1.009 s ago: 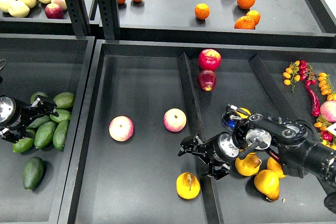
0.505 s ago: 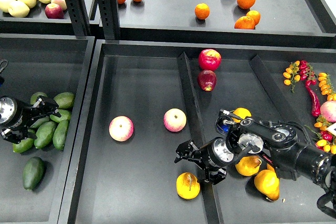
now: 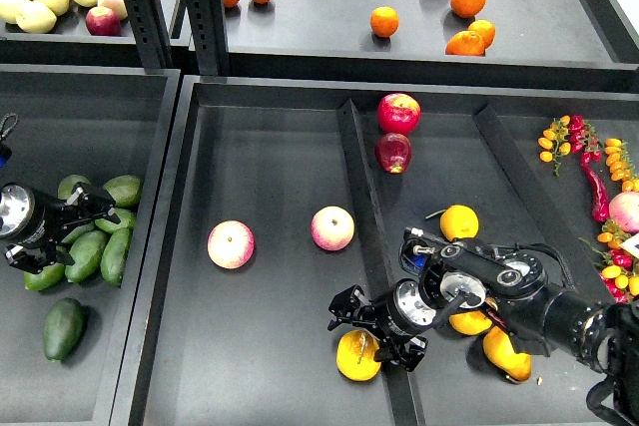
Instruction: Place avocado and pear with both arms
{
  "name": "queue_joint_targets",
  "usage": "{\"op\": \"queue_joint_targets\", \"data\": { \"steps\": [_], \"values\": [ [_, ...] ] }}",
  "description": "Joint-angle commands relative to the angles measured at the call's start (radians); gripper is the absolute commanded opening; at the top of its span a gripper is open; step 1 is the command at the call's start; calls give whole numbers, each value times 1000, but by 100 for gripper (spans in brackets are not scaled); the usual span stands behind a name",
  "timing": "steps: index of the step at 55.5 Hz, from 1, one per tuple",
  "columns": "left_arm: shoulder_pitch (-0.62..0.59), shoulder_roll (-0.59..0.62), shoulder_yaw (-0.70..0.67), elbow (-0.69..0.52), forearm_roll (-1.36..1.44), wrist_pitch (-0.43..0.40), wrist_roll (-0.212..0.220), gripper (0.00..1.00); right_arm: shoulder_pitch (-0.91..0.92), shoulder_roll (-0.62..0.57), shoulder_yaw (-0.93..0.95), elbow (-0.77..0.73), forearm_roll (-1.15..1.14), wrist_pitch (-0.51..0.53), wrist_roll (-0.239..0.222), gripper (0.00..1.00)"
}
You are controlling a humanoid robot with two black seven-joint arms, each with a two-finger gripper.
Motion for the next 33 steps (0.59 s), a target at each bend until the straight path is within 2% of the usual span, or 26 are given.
{"op": "queue_joint_targets", "data": {
  "steps": [1, 33],
  "values": [
    [0, -1, 0, 0, 0, 0, 0, 100, 11, -4, 0, 4, 0, 0, 0, 100],
    [6, -2, 0, 1, 0, 0, 0, 100, 20, -7, -5, 11, 3, 0, 0, 100]
  ]
}}
